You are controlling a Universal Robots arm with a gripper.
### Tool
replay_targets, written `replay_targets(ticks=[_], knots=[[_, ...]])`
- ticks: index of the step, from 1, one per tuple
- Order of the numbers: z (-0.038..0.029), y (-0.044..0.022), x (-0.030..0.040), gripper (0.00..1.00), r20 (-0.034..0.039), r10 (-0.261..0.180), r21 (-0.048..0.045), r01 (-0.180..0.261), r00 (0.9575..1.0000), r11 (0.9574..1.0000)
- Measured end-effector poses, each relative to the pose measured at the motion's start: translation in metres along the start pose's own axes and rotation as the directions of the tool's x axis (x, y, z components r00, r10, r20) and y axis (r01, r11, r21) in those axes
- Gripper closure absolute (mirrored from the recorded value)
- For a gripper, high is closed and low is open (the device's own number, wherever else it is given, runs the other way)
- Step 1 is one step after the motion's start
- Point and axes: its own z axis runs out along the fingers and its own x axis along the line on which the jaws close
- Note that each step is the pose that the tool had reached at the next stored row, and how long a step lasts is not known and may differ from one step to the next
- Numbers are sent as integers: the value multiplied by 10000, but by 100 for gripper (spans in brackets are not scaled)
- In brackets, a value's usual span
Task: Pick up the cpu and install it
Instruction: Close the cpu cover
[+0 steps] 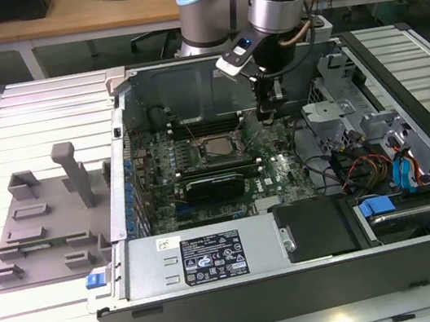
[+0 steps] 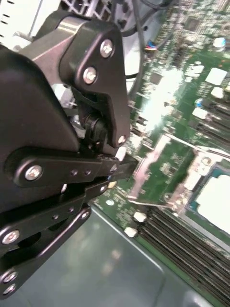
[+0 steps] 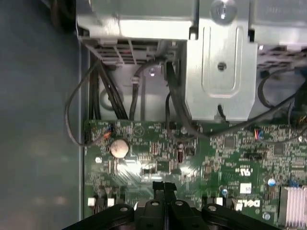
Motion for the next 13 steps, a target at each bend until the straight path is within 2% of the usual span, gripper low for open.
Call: replay_targets(ticks=[4,13], knots=[[5,-112,2,89,0,-1,-1,1,10000,10000],[15,-277,5,89,0,-1,-1,1,10000,10000]])
